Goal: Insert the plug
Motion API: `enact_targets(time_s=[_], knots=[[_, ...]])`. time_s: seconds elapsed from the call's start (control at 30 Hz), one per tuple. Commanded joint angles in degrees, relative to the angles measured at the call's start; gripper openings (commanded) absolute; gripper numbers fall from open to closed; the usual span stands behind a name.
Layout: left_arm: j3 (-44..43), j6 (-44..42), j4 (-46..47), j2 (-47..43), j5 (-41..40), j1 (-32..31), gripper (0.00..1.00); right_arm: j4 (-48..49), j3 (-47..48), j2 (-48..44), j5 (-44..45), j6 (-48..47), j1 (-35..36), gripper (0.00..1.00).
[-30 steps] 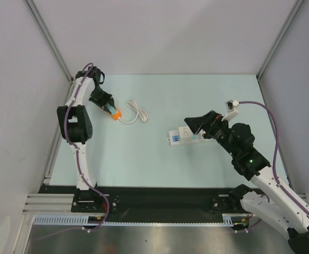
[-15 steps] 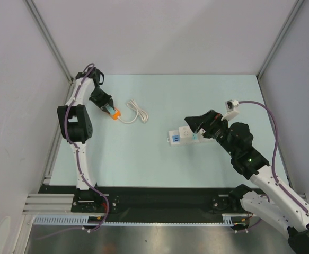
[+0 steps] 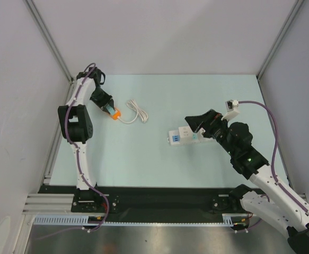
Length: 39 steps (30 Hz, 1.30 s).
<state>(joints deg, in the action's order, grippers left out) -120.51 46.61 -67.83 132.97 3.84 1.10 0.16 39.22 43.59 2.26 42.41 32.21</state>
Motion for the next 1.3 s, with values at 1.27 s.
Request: enact_targets(time_s=[1.27], knots=[[6.96, -5.12, 0.69, 6.16, -3.05, -2.25, 0.0, -7.19, 2.26, -10.01, 2.57, -4.44, -3.03, 1.0]])
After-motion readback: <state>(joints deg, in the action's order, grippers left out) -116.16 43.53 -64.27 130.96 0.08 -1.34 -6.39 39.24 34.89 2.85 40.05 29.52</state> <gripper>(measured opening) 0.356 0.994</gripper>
